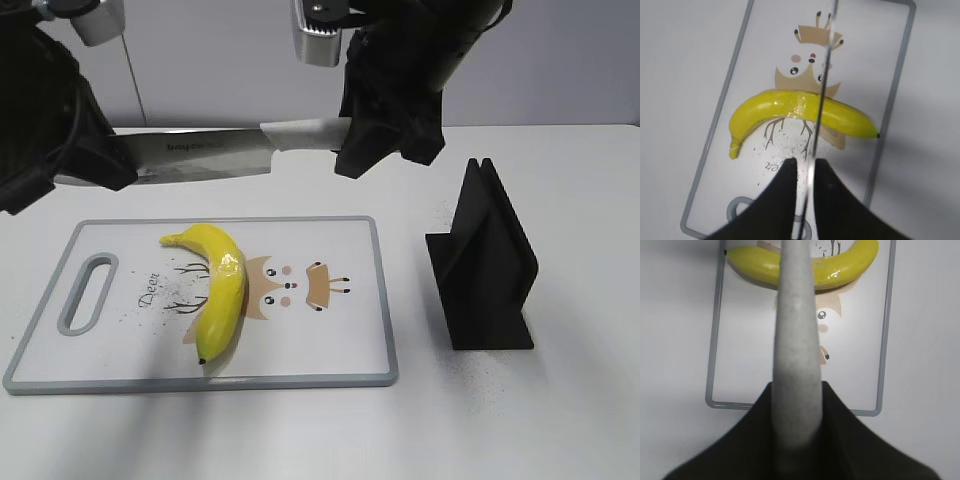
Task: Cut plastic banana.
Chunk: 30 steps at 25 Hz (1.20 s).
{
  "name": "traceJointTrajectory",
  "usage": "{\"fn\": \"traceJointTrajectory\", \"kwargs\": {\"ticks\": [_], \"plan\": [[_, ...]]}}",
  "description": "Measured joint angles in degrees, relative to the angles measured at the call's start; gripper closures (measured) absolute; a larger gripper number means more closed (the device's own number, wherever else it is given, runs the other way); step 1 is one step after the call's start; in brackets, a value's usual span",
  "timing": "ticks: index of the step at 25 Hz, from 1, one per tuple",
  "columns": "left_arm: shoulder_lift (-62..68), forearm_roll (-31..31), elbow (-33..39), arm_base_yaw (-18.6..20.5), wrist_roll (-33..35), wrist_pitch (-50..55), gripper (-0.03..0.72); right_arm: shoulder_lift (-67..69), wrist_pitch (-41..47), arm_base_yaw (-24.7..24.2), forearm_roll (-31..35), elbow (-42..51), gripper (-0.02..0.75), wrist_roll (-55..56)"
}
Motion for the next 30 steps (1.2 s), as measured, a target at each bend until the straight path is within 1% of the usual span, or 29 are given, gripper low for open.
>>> {"fn": "traceJointTrajectory", "kwargs": {"ticks": [1,5,6,8,10,12,15,16,18,19,22,24,26,30], "plan": [[0.0,-0.24,0.0,0.0,0.0,-0.25,0.478,0.0,0.0,-0.06,0.0,0.0,0.576,0.26],[0.0,-0.92,0.0,0.0,-0.21,-1.68,0.127,0.0,-0.32,-0.11,-0.25,0.0,0.577,1.02],[0.0,-0.99,0.0,0.0,-0.21,-2.6,0.065,0.0,-0.32,-0.11,-0.38,0.0,0.577,1.08],[0.0,-1.03,0.0,0.0,-0.21,-4.34,0.013,0.0,-0.32,-0.11,-0.32,0.0,0.577,1.39],[0.0,-1.03,0.0,0.0,-0.68,-6.09,0.001,0.0,-0.32,-0.11,-0.32,0.0,0.577,2.89],[0.0,-0.49,0.0,0.06,-3.34,-7.87,-0.001,0.0,-0.32,-0.11,-0.32,0.0,0.577,5.75],[0.0,2.92,-0.3,1.01,-14.41,-9.79,-0.001,0.0,-0.26,-0.11,-1.14,0.0,0.577,11.48],[0.0,4.69,-0.96,1.76,-19.45,-9.73,-0.001,0.0,-0.1,-0.11,-2.01,0.0,0.577,12.94],[0.0,7.6,-2.97,4.41,-29.21,-9.17,0.001,0.0,0.17,-0.11,-4.28,0.0,0.577,16.79],[0.0,8.57,-4.27,6.0,-32.79,-8.7,0.005,0.0,0.23,-0.11,-5.43,0.0,0.577,18.69],[0.0,10.85,-7.85,10.7,-43.86,-6.04,0.033,0.0,0.56,-0.11,-7.69,0.0,0.577,27.05],[0.0,11.67,-9.81,13.36,-48.7,-2.43,0.062,0.0,1.27,-0.11,-8.09,-0.07,0.577,33.42],[0.0,12.31,-10.83,15.48,-51.72,1.83,0.093,0.0,3.02,-0.11,-8.16,-0.34,0.577,37.38],[0.0,16.17,-11.09,16.78,-56.95,10.72,0.113,-0.41,4.95,-0.11,-8.16,-0.75,0.578,46.26]]}}
